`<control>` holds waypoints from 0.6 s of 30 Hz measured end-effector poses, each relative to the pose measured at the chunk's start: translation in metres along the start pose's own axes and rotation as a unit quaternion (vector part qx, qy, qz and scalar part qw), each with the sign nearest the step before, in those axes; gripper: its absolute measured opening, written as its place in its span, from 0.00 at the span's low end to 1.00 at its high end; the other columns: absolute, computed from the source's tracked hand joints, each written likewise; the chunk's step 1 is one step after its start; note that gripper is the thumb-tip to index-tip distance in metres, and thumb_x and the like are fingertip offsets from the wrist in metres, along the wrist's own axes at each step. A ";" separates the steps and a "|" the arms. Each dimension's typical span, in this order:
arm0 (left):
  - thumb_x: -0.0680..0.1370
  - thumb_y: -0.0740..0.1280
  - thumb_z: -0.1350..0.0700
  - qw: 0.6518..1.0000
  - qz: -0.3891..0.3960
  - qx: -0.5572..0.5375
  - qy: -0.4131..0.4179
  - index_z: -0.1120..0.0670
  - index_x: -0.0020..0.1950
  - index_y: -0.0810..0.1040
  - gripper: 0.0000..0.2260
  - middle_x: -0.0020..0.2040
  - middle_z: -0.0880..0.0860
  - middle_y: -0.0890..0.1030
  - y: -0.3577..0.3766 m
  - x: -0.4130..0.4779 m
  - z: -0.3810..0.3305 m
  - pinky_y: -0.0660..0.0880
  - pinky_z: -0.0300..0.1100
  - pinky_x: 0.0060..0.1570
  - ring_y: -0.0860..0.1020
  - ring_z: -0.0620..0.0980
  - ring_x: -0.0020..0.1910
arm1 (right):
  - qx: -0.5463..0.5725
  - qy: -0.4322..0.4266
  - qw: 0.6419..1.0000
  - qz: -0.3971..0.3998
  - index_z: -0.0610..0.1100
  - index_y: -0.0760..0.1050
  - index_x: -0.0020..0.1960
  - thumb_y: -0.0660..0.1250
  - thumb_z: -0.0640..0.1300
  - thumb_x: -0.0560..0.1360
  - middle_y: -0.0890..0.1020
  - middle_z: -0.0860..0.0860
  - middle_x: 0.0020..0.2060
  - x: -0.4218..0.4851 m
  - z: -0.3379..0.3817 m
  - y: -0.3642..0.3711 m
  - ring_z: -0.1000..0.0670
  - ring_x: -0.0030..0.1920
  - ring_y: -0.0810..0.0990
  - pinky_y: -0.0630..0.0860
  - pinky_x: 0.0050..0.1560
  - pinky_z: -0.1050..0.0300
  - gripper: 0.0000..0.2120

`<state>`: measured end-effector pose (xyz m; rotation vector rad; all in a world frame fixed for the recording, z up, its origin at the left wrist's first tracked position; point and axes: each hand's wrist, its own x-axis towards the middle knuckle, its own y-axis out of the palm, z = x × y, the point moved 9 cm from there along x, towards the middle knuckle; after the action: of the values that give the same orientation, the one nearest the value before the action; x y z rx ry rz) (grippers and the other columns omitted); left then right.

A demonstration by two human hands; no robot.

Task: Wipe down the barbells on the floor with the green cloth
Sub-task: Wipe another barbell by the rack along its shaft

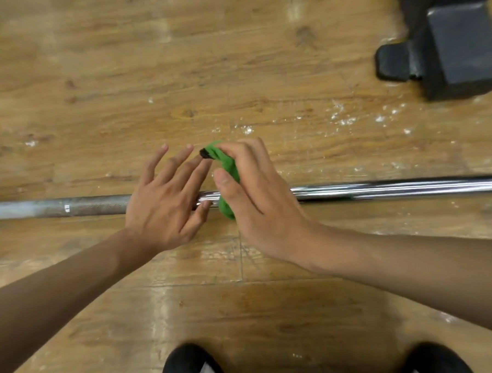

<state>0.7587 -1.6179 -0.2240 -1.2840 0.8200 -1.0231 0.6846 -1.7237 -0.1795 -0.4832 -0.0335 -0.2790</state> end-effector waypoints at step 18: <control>0.85 0.47 0.42 1.000 0.015 0.025 0.005 0.63 0.76 0.73 0.32 0.70 0.61 0.79 0.006 -0.002 -0.002 0.57 0.63 0.78 0.70 0.63 0.77 | -0.444 -0.016 0.885 0.141 0.40 0.69 0.75 0.42 0.68 0.83 0.75 0.40 0.71 -0.045 -0.051 -0.009 0.38 0.66 0.75 0.75 0.66 0.39 0.38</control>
<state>0.7574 -1.6168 -0.2300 -1.2221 0.8144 -1.0211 0.6373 -1.7440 -0.2251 -1.3962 0.1401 0.0215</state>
